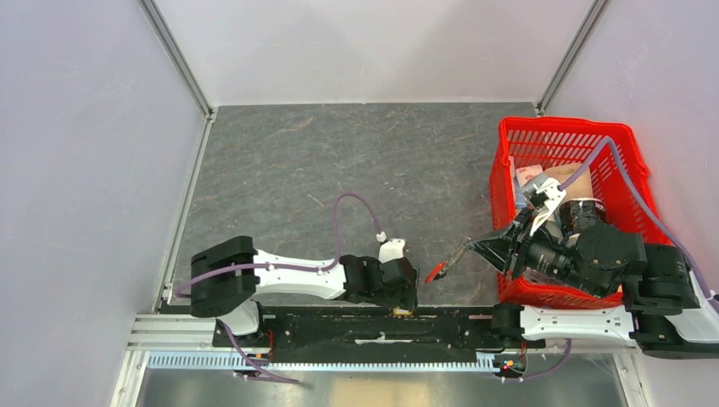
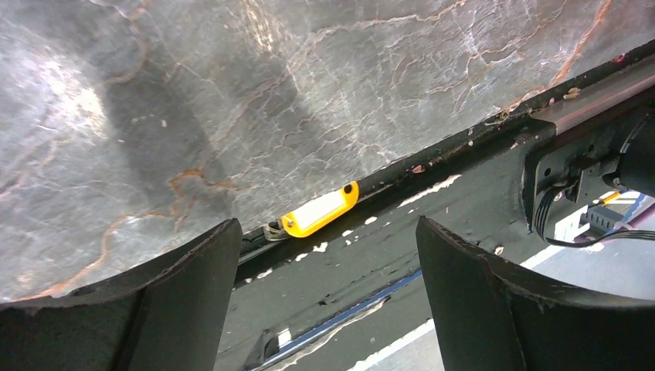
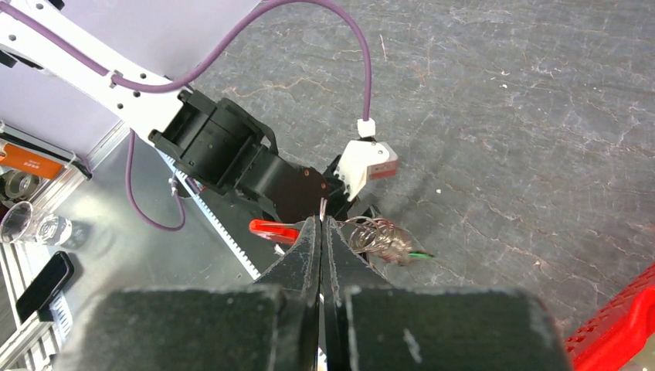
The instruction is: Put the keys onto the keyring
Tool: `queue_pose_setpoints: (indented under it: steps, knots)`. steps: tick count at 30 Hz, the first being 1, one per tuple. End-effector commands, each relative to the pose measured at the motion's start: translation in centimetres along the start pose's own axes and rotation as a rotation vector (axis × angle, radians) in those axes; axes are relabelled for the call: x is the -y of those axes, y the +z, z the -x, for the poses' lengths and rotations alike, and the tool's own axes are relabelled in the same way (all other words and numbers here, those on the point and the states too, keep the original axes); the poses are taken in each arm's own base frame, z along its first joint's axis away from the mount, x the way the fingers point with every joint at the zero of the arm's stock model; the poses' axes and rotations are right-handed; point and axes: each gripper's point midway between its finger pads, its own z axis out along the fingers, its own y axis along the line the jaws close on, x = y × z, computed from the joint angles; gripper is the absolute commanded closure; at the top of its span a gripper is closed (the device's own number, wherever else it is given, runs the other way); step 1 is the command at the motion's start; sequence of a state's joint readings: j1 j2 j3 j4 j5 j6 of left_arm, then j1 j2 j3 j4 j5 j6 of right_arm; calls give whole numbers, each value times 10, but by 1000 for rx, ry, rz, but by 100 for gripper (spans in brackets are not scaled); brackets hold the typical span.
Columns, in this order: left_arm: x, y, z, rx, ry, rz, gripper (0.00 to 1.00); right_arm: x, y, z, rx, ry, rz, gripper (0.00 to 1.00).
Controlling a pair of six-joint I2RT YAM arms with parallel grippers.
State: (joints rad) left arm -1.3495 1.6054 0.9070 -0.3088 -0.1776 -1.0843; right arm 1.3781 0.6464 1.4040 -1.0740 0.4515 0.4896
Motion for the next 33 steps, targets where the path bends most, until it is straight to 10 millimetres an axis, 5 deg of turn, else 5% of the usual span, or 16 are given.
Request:
queue_pose_setpoints:
  steps: [1,14,25,33]
  knots:
    - [3,7,0,48,-84,61,11,-3,-10,22,90,44,27,100]
    - [-8,13,-24,47,-128,214,16,-5,-22,18,98,67,89,100]
    - [-10,26,-15,104,-143,293,16,-3,-35,13,97,76,133,100]
    - [-21,37,-26,66,-166,364,16,1,-38,8,98,73,139,100]
